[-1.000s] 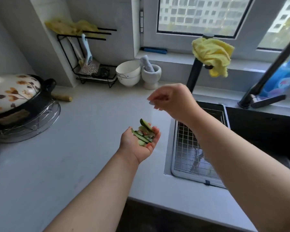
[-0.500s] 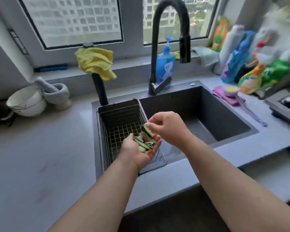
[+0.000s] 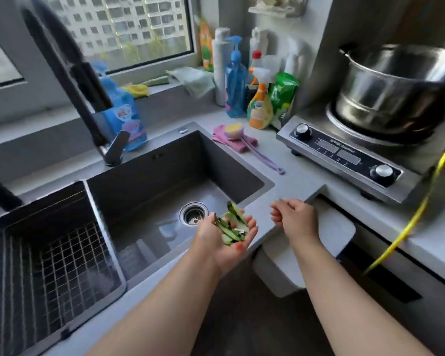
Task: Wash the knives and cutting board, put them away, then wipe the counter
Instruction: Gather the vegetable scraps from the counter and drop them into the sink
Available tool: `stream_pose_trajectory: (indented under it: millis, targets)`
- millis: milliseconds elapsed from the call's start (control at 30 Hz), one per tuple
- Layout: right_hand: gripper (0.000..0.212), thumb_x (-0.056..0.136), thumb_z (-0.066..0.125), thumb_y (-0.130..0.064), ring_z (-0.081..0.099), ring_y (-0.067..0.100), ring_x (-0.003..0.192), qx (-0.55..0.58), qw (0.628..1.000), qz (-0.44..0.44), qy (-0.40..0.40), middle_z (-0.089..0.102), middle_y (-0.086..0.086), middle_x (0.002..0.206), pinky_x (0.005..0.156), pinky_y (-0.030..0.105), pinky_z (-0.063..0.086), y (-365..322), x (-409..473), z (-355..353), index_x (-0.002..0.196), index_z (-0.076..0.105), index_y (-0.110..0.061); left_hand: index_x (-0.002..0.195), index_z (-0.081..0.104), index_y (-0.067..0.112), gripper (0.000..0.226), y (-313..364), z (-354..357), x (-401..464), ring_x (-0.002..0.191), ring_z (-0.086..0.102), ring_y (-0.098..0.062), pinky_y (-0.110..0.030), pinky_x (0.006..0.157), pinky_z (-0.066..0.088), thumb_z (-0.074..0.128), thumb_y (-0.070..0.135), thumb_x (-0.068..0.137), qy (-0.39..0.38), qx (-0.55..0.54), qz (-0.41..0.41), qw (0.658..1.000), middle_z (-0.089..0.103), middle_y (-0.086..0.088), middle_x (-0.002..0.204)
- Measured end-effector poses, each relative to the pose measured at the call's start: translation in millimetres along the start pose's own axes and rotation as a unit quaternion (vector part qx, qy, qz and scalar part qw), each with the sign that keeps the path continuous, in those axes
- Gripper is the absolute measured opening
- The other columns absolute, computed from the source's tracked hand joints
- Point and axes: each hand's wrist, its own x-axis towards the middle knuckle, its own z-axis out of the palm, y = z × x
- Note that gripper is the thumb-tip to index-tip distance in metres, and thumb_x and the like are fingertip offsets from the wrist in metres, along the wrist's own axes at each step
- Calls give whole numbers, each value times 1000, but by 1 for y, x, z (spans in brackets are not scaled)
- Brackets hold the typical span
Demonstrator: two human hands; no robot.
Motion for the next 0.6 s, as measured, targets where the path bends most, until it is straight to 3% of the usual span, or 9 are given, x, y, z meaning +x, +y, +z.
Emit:
stream_pose_trajectory:
  millis: [100,233,333,400,467,533,600]
  targets:
    - [28,92,56,-20,59,17,59,17,992,66,105,64,4,63,61,28,50,40,26,-55,65,64,-14,98,63,-5,64,-33,26,24,86,61,-35,-47,85,49,21,44,102,-9,23,-31,999,65,-22,86]
    - [22,89,53,-7,47,17,48,78,948,207,228,52,5,57,43,21,36,97,45,-109,67,57,-8,107,62,-7,63,-66,46,44,93,61,-37,-47,86,48,26,44,101,-1,38,-65,997,64,-25,97]
    - [10,91,52,-11,46,18,53,65,925,308,213,51,8,65,45,24,35,132,46,-123,91,60,-5,110,62,-7,63,-80,55,52,95,61,-36,-48,83,50,27,44,101,7,46,-82,995,63,-26,101]
    - [13,95,51,-17,55,22,68,94,914,352,178,57,11,81,50,29,42,143,44,-120,101,58,-8,110,62,-7,63,-84,56,54,93,62,-36,-47,82,50,26,44,101,10,48,-84,995,62,-26,100]
    - [13,97,48,-17,59,26,81,144,904,374,149,60,14,92,62,33,49,147,44,-119,100,57,-8,111,62,-7,64,-87,58,58,92,62,-35,-47,82,51,25,44,101,16,53,-85,995,63,-25,100]
    - [14,97,45,-9,59,26,75,197,893,381,132,59,14,83,70,34,50,146,44,-118,89,55,-4,110,62,-7,64,-89,57,61,92,62,-35,-47,82,51,25,44,101,21,57,-85,995,63,-25,100]
    - [12,95,43,1,55,24,68,232,892,367,127,54,14,76,66,32,48,145,44,-120,87,52,-2,109,62,-8,63,-91,57,63,92,62,-36,-48,81,52,25,43,101,26,60,-85,994,64,-26,100]
